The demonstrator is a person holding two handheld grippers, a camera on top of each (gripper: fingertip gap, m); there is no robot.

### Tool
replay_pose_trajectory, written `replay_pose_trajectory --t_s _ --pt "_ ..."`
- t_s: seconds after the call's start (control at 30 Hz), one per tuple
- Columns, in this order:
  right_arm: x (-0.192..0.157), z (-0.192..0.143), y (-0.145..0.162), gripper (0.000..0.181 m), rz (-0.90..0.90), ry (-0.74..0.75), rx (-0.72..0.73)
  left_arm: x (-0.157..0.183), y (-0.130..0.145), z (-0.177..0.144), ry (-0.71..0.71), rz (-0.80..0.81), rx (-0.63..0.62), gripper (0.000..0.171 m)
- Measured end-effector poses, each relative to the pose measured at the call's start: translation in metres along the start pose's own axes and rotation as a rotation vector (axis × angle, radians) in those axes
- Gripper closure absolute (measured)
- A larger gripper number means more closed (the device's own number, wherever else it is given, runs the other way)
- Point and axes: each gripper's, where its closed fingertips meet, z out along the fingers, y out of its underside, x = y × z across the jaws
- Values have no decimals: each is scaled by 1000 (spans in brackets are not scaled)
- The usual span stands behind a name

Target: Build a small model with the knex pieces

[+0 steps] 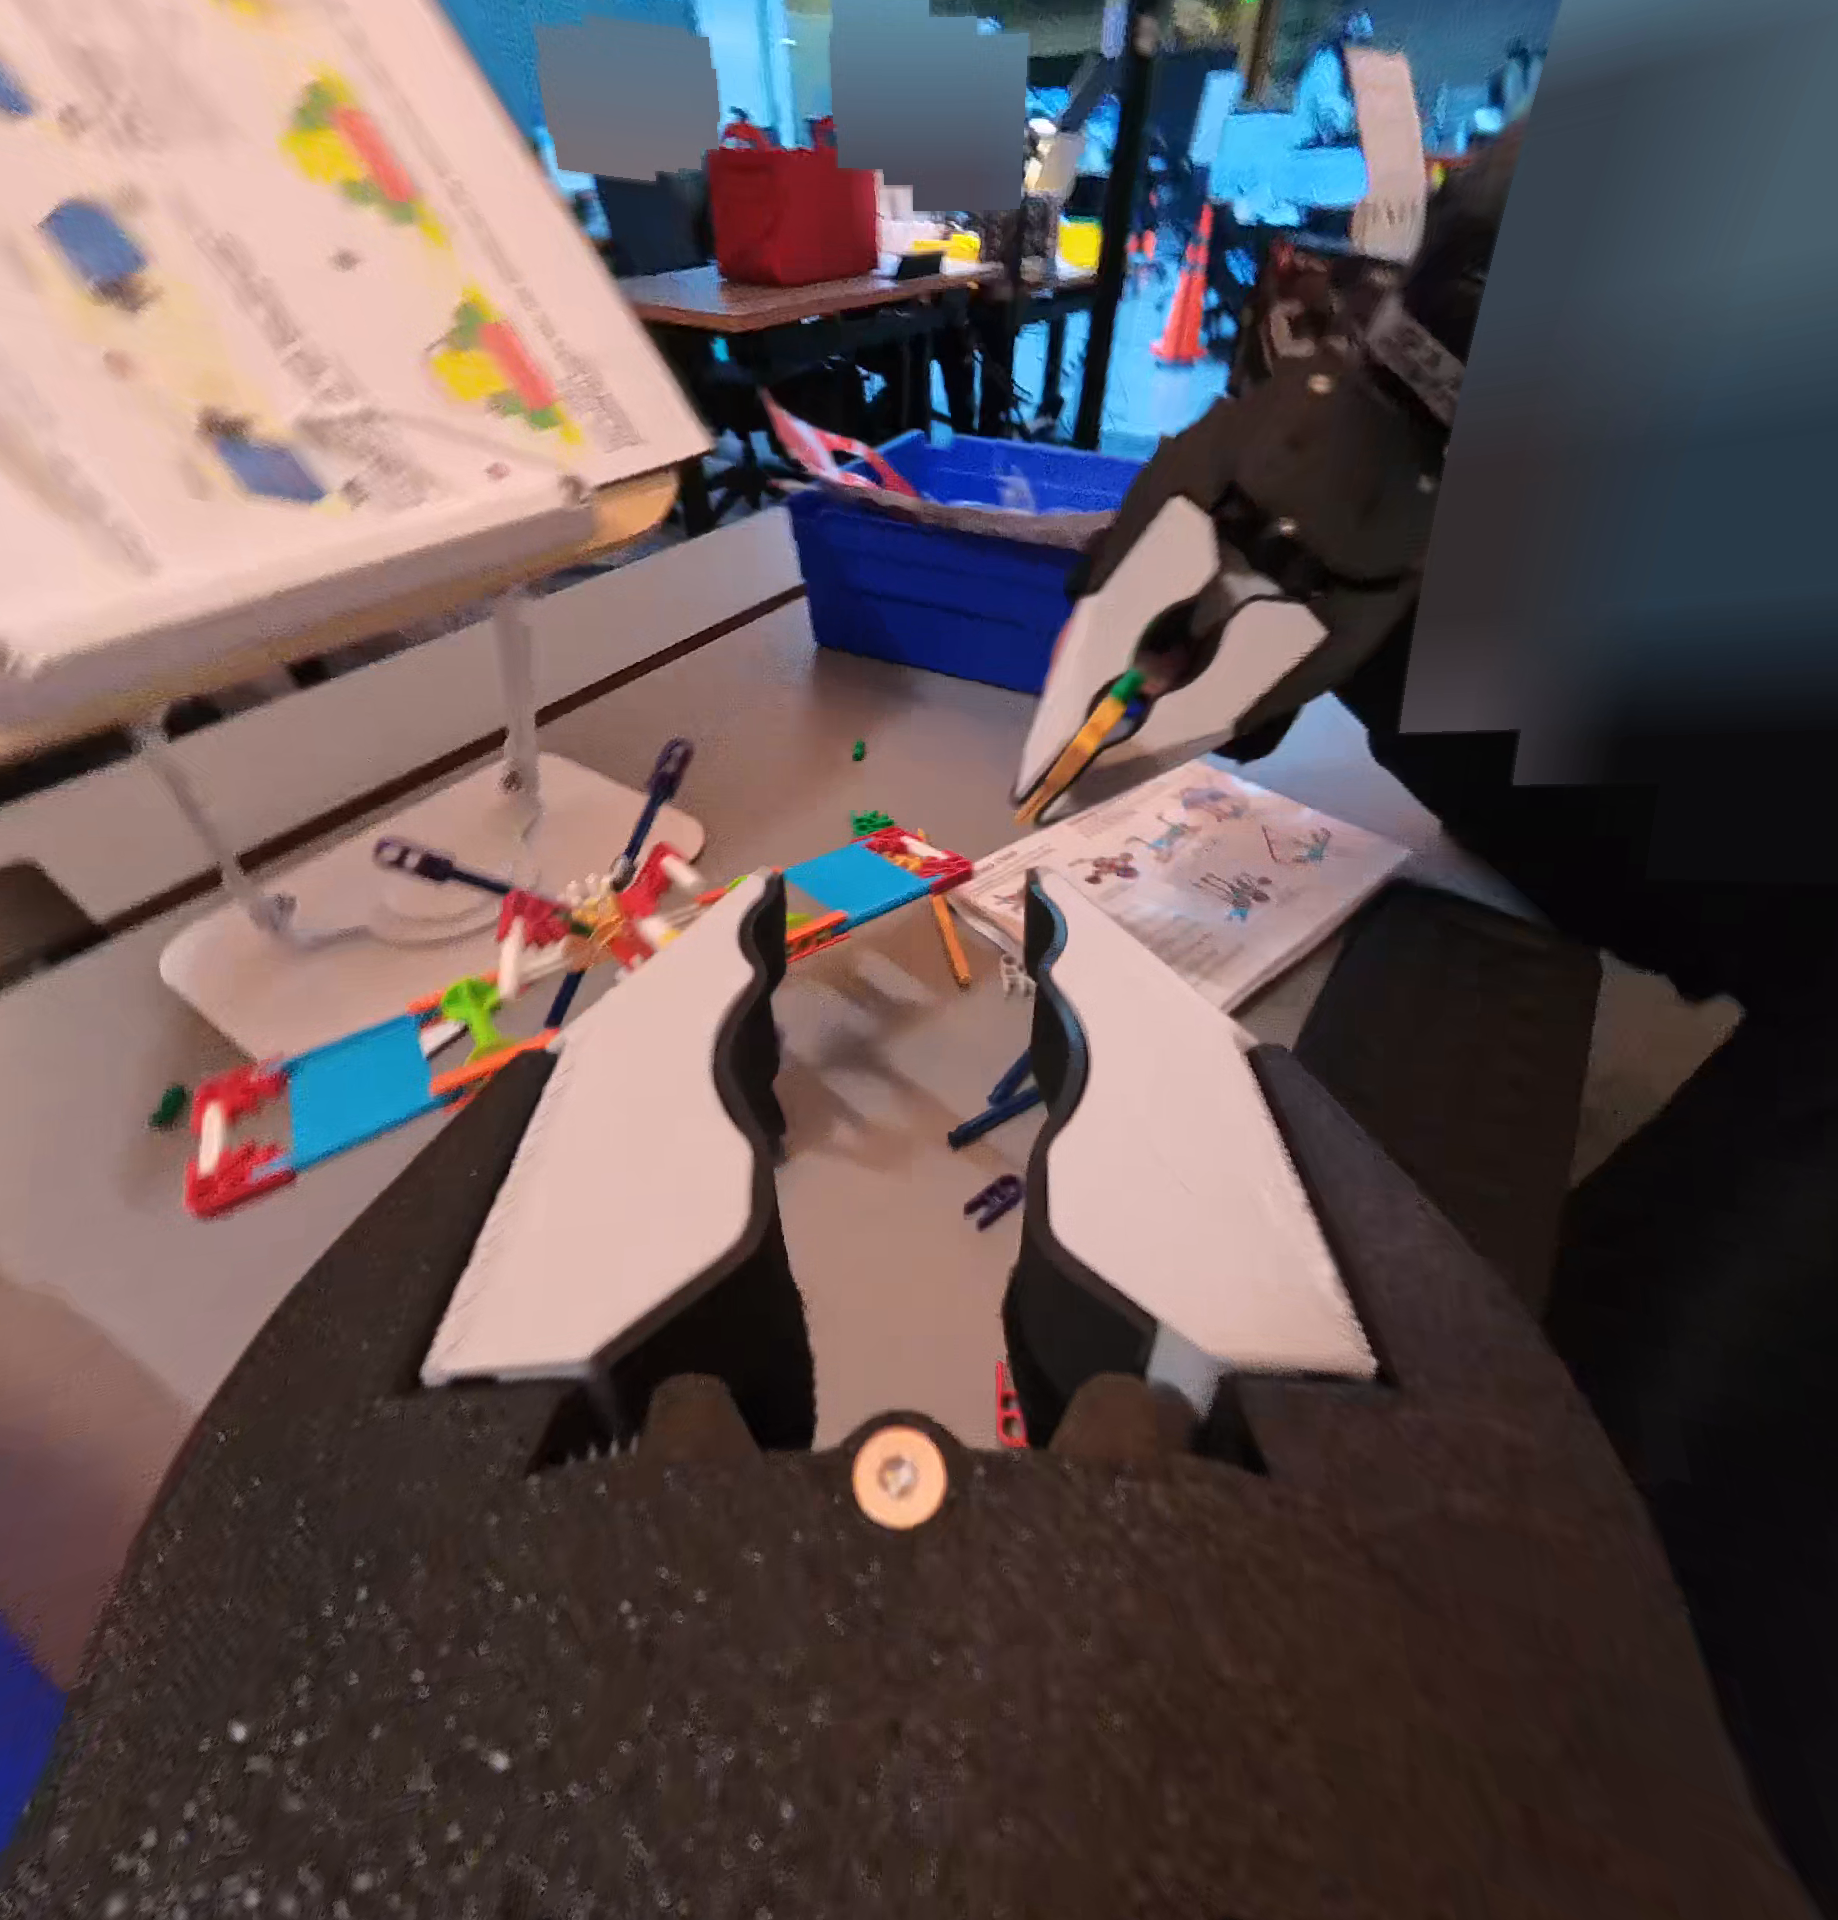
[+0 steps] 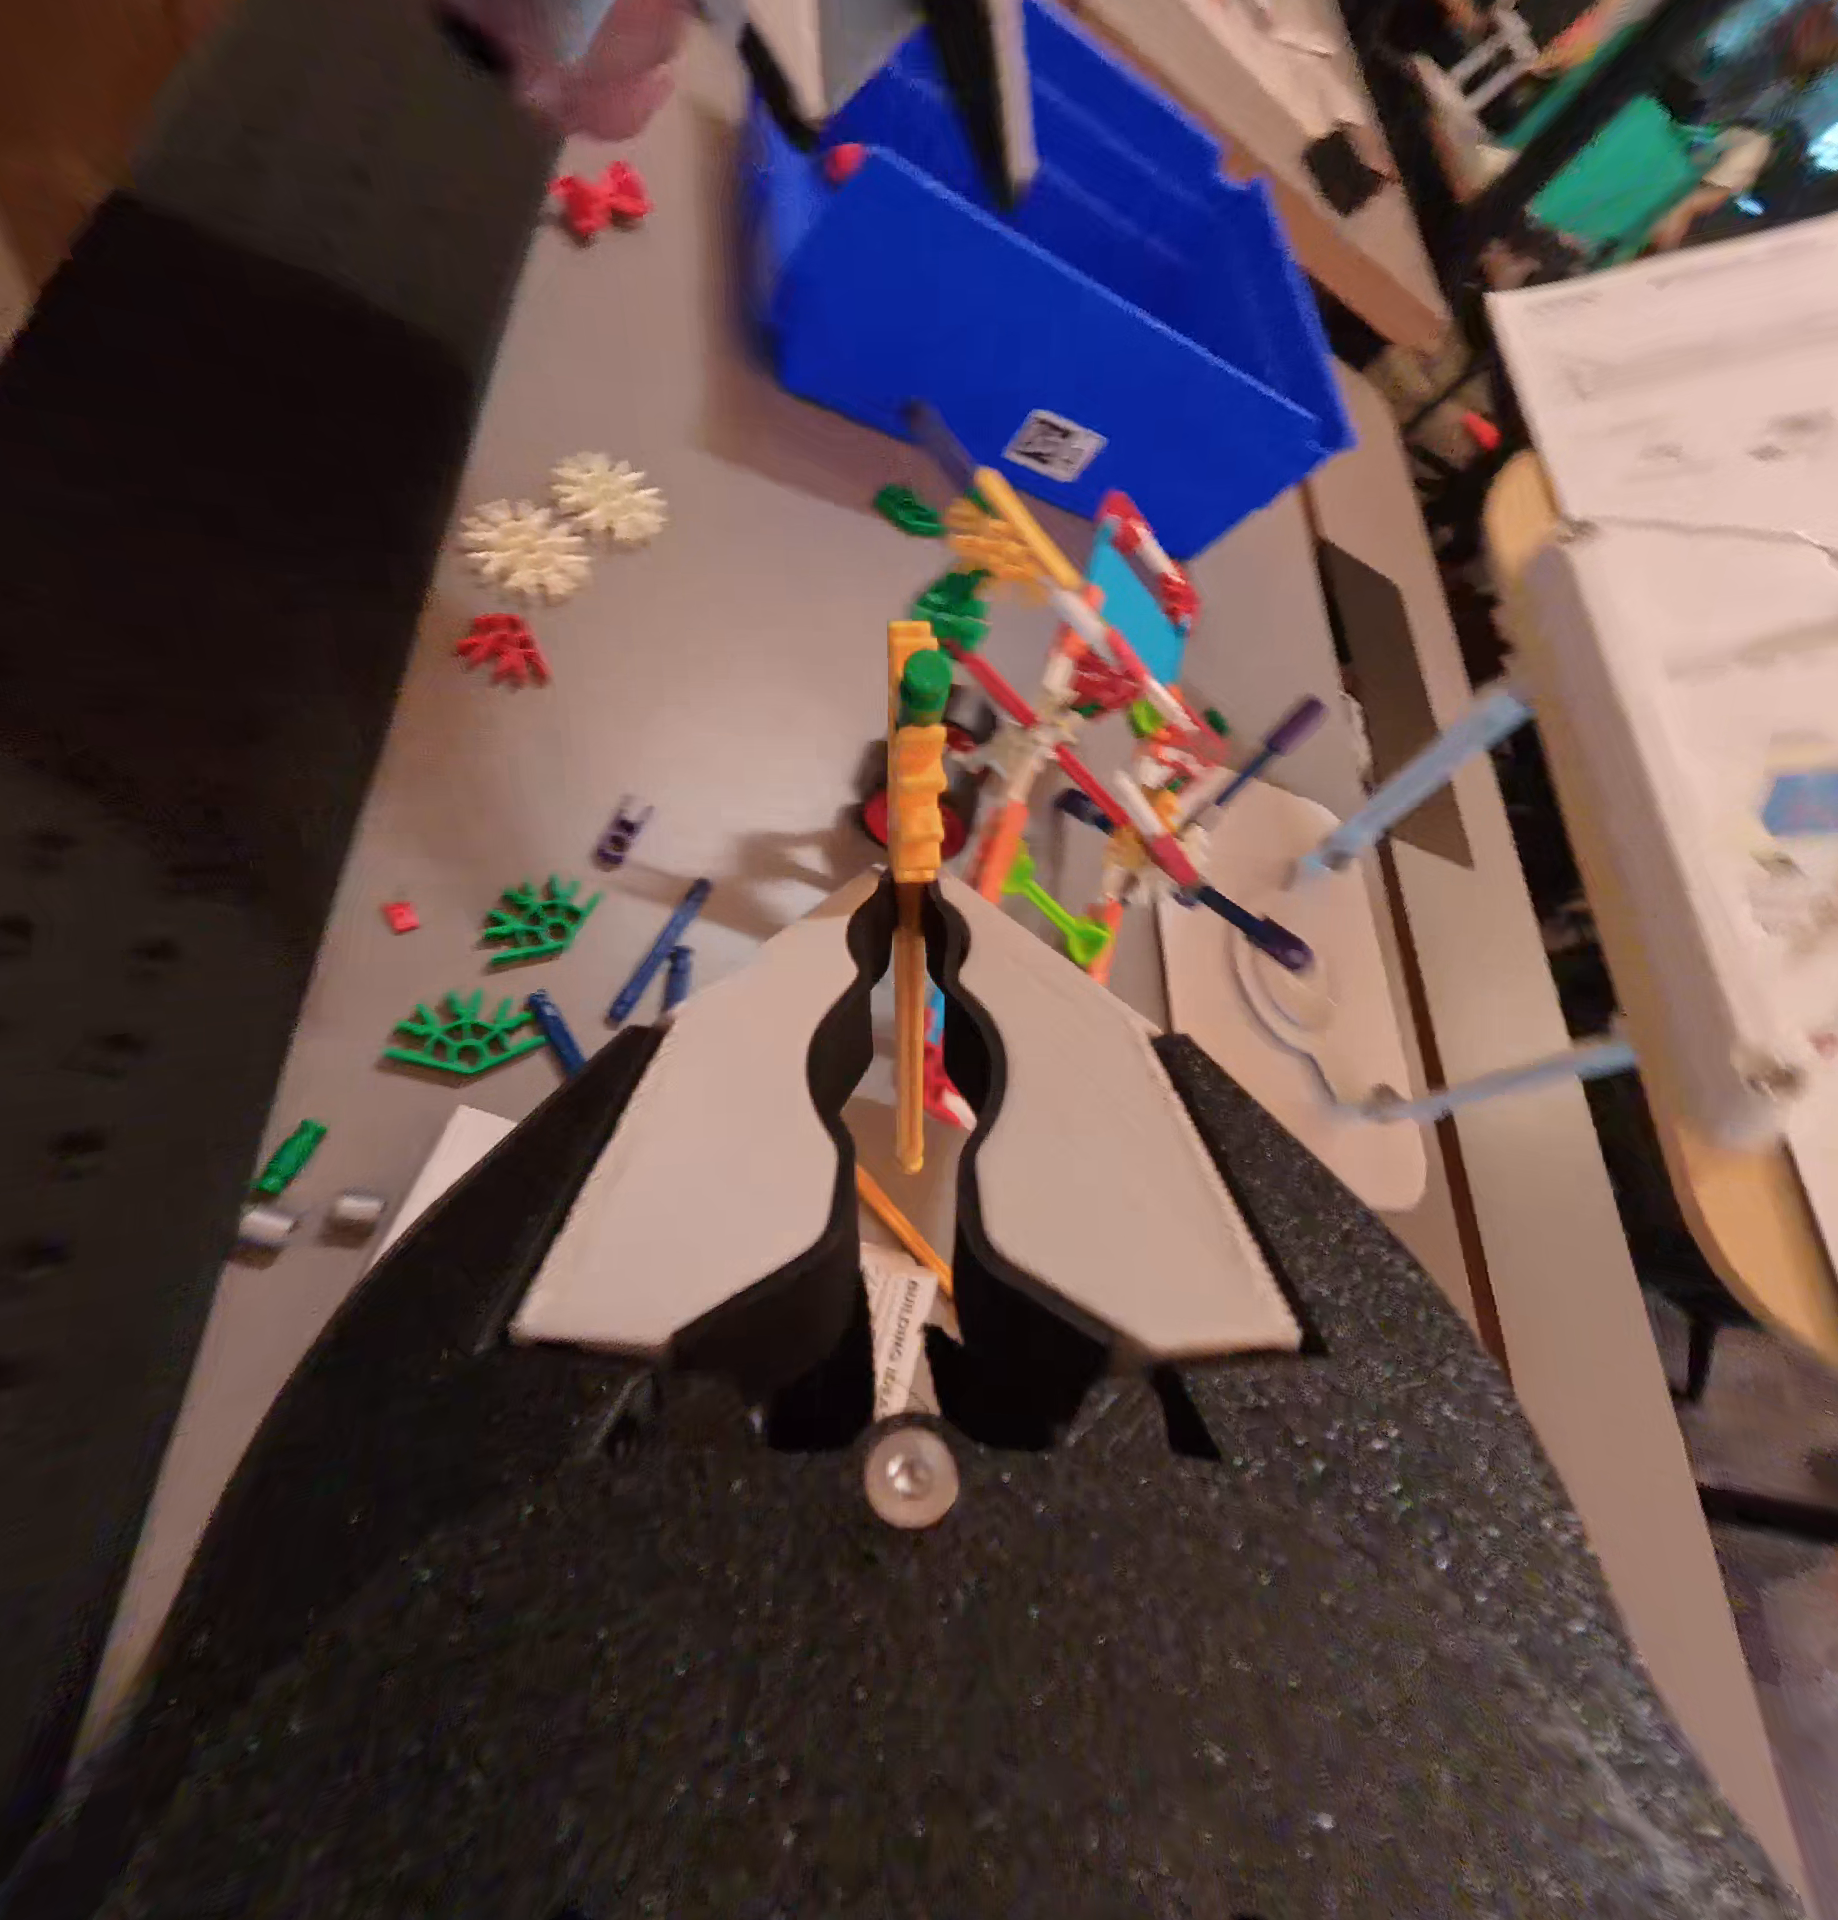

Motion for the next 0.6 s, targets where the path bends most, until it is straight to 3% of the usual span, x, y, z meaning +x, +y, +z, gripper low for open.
replay_pose_trajectory --t_s 0.1,0.23,0.3,0.37,0.5,0.6 --pt "-21 10 -14 177 -54 -91 11 35 -2 17 73 129 -50 127" --pt "-38 14 -29 176 -76 -197 37 65 18 41 187 161 -119 129" --pt "-45 15 -33 177 -86 -243 39 74 25 46 221 167 -126 141" --pt "-49 17 -35 177 -93 -273 38 77 23 47 232 149 -86 158" --pt "-47 24 -40 176 -62 -307 58 64 20 43 156 122 -25 166" --pt "-27 30 -38 157 -5 -270 49 46 16 27 67 91 24 166"
